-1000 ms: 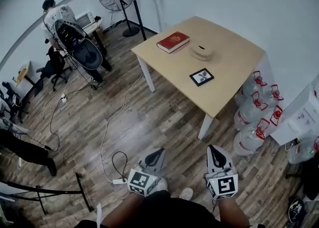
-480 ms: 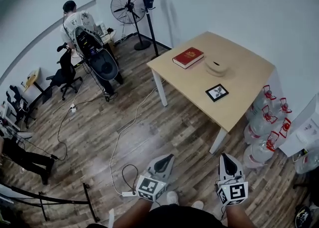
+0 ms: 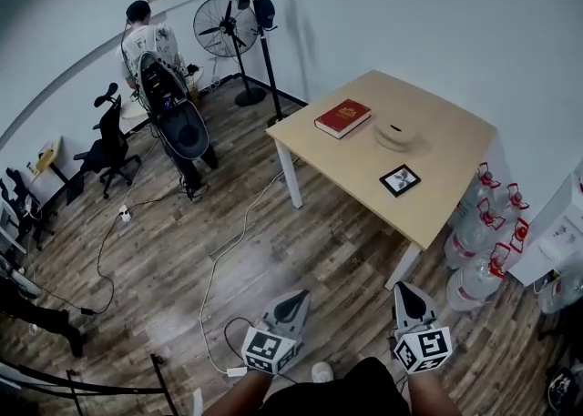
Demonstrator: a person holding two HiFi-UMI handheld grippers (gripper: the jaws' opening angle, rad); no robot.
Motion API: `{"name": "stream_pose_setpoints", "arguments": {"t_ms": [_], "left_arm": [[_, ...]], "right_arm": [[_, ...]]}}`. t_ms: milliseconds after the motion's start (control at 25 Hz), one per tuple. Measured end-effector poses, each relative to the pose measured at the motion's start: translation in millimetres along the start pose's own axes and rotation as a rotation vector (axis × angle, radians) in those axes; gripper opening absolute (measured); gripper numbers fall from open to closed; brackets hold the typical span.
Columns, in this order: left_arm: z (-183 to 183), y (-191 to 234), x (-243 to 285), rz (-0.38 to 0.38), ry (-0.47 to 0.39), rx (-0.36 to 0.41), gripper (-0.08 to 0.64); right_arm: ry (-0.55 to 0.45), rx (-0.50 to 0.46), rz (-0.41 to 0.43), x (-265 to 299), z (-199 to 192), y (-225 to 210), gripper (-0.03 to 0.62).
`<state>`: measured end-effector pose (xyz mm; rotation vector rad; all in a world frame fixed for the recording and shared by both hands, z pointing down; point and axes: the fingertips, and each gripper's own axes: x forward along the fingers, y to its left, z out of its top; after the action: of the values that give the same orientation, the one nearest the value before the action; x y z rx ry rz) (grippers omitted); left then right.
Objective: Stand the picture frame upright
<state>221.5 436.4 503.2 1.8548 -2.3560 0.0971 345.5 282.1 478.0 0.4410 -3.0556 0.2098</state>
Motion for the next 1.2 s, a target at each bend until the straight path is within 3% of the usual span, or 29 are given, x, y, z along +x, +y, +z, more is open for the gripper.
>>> {"name": "stream_pose_setpoints", "arguments": {"t_ms": [200,400,720,1200], "left_arm": [[-5,12,1,-0.018,-0.004,-0.014,0.0],[-10,22,29,-0.056,0.017,-0.031,0.0],[-2,59,83,-0.061,0.046,-0.034,0.0],[24,90,188,-0.052,0.044,-0.014,0.0]], "right_arm": [[0.027,-0.011,-0.012,13,-8,7,0.009],[0.067,-0.008,-0.035,41,-18,-13,0.009],[0.06,-0.021,-0.023,113,-2,-38,0.009],[0.077,-0.005,0.014,206,10,-114,0.009]]}}
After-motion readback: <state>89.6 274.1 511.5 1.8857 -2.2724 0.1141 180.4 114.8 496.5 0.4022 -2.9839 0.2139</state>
